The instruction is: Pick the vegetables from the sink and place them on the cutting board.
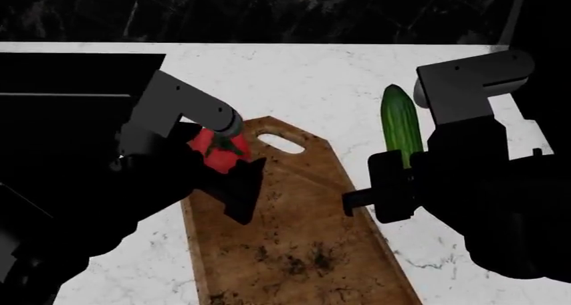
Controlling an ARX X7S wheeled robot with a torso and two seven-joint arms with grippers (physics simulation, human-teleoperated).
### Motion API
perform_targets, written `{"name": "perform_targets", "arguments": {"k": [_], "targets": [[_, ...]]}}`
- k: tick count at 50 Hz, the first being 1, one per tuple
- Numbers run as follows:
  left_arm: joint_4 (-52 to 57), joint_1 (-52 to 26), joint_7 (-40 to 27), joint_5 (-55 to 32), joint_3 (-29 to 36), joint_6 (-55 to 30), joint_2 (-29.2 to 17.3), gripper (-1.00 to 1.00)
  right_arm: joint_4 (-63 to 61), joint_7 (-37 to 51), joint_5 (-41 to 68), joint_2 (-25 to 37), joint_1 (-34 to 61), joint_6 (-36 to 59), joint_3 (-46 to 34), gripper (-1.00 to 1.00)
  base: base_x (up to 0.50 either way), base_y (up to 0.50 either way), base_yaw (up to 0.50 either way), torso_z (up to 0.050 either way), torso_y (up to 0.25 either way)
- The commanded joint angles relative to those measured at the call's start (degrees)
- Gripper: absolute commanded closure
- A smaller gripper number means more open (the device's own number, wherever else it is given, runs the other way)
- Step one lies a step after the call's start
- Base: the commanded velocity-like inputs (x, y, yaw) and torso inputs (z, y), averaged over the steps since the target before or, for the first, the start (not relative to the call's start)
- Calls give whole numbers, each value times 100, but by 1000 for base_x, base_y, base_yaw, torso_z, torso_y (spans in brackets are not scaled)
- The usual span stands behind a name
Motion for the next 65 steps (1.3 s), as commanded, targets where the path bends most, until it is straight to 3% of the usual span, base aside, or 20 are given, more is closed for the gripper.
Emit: {"name": "perform_targets", "arguments": {"k": [1,13,29,39,65], "targets": [[514,-88,-177,-232,-242,-151,-70,-100,-3,-17,-1,11,25,17,-3,100,0,0,0,0,0],[665,-159,-362,-221,-491,140,-105,-100,234,202,231,-118,95,291,-106,100,0,0,0,0,0],[590,-50,-710,-569,-1419,604,14,-100,1972,513,1431,-877,1529,1329,-222,100,0,0,0,0,0],[312,-37,-984,-520,-1745,931,38,-100,2639,534,2179,-1131,2093,1652,-953,100,0,0,0,0,0],[1012,196,-1314,-924,-2020,726,-63,-100,2763,-95,1991,-1287,1551,1169,-1657,100,0,0,0,0,0]]}}
